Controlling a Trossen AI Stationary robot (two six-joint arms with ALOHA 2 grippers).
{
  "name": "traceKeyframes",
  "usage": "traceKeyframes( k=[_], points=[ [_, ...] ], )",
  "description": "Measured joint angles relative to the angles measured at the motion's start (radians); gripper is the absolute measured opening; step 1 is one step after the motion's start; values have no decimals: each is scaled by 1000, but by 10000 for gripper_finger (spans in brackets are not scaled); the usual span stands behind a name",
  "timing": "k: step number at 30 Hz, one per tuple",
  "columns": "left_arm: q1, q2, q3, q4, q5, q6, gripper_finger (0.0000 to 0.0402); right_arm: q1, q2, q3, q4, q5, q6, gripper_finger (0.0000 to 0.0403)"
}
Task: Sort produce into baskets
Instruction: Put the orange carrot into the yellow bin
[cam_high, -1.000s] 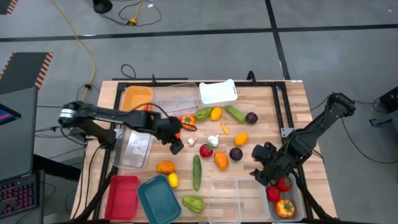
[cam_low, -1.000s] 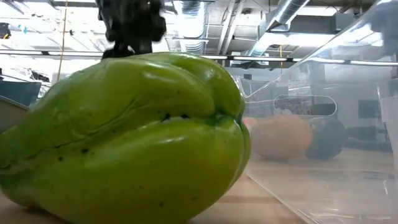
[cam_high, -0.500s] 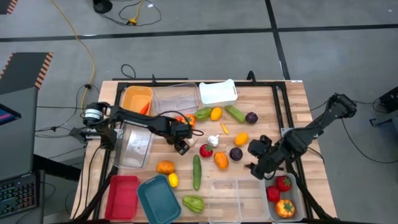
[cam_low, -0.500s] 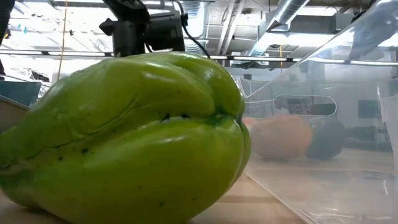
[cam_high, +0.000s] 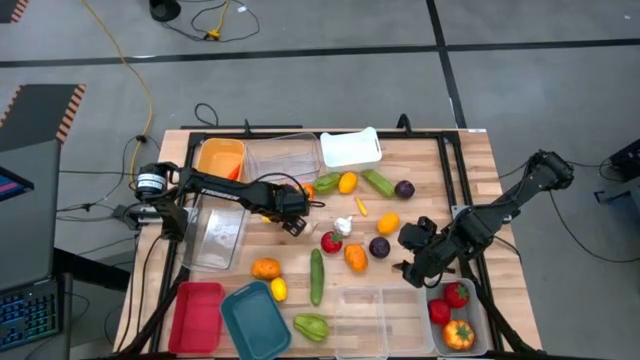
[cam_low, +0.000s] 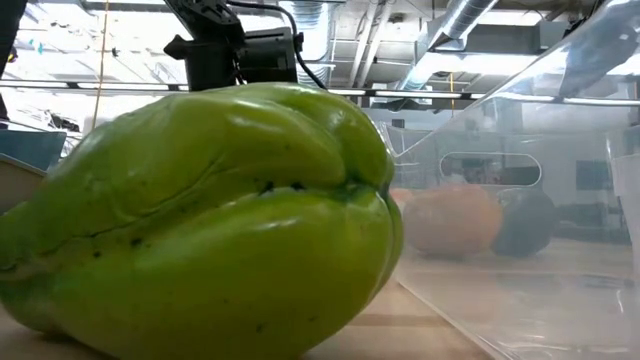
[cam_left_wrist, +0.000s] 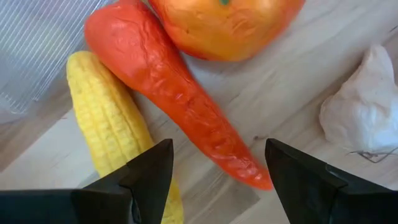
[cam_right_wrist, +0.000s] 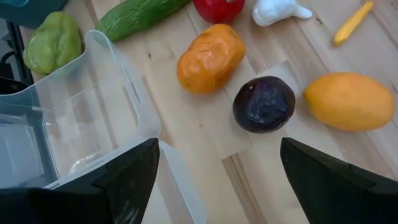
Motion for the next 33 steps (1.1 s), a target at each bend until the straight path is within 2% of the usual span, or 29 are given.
traceKeyframes(
  k=[17, 28, 33],
  points=[
    [-1, 80, 1, 45, 10, -13, 236, 0, 0, -1, 0, 0, 0, 361],
    [-2, 80, 1, 45, 38, -1, 125, 0, 0, -1, 0, -1, 0, 361],
    [0, 79, 1, 42, 74, 0, 91, 0, 0, -1, -1, -1, 0, 361]
  ],
)
